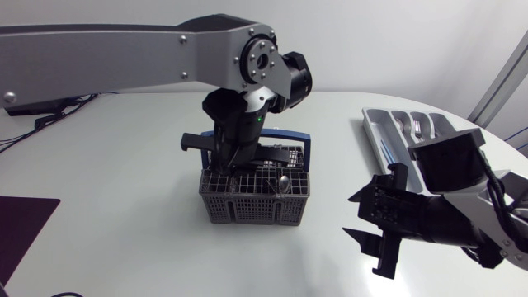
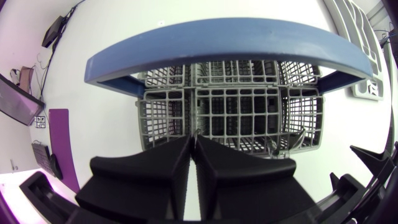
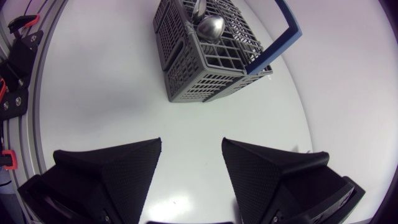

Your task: Unload the cutlery basket into the drawer organizer.

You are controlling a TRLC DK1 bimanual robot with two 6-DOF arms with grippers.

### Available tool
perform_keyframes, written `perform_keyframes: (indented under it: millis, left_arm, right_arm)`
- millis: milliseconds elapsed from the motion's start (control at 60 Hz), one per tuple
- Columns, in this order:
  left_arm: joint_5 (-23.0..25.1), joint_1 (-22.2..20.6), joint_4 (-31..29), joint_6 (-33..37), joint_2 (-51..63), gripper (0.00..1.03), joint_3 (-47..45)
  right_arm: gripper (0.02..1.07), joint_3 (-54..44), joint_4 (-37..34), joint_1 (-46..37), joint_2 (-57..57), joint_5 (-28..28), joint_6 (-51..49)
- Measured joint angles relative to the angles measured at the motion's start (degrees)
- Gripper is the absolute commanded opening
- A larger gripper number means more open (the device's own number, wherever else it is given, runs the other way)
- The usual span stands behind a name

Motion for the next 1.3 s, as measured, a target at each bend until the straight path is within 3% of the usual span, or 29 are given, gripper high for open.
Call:
perform_keyframes:
  millis: [1300]
  left_arm:
    - [-0.66, -0.22, 0.42, 4.26, -10.45, 0.06, -3.5]
  right_arm:
    - [0.73, -0.07, -1.29, 3.61, -1.84, 1.11, 0.28]
